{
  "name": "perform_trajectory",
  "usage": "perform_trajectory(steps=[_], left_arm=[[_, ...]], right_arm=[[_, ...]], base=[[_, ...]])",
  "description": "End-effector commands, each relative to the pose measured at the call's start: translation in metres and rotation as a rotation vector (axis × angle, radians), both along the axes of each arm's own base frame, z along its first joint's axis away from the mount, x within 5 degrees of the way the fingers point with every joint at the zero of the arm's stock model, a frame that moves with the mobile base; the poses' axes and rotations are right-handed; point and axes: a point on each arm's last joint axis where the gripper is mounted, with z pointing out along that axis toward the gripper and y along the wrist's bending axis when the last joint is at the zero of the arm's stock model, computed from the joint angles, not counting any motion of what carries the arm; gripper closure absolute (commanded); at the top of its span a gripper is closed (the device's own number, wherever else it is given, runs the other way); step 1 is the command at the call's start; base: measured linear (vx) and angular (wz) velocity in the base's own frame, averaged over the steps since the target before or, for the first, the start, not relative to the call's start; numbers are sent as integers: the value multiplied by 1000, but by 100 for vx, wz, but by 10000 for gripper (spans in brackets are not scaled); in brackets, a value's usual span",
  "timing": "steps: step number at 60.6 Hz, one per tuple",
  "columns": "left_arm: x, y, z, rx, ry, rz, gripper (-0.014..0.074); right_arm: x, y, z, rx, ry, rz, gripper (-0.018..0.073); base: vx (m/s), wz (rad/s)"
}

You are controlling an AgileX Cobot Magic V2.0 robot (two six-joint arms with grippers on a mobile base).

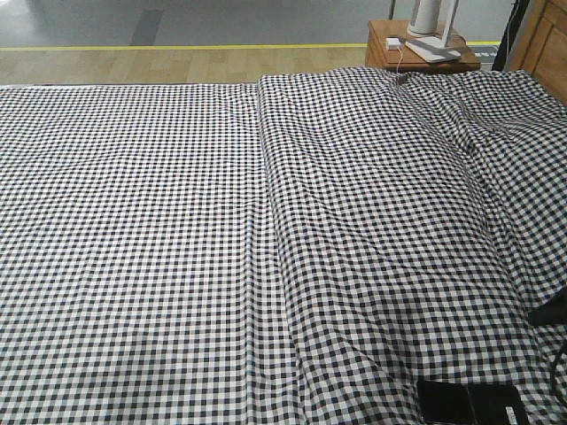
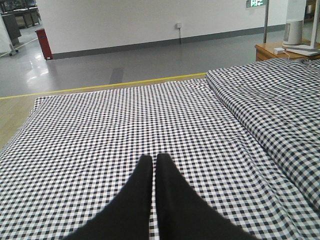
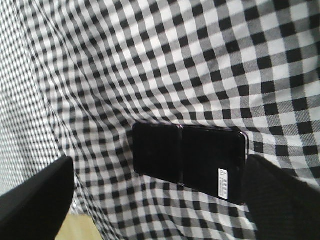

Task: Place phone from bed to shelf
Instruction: 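Lower the right gripper onto the black phone on the bed, then close the right gripper on the black phone's edge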

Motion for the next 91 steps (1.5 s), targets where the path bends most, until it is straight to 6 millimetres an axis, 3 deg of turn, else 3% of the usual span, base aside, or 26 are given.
perform_trajectory(steps=[1, 25, 43, 67, 91], left_arm=[[-1, 0, 15, -11, -108, -2, 595], [-1, 0, 15, -11, -108, -2, 595], [-1, 0, 15, -11, -108, -2, 595], [-1, 0, 15, -11, -108, -2, 595], [-1, 0, 15, -11, -108, -2, 595]], right_arm=[[6, -7, 14, 17, -29, 45, -74], [-3, 1, -45, 103, 32, 118, -58], [-11, 7, -76, 127, 45, 141, -48], [-7, 8, -99, 167, 41, 113, -39], [-11, 23, -115, 355, 41, 75, -34]], base=[[0, 0], [0, 0], [0, 0], [0, 0], [0, 0]])
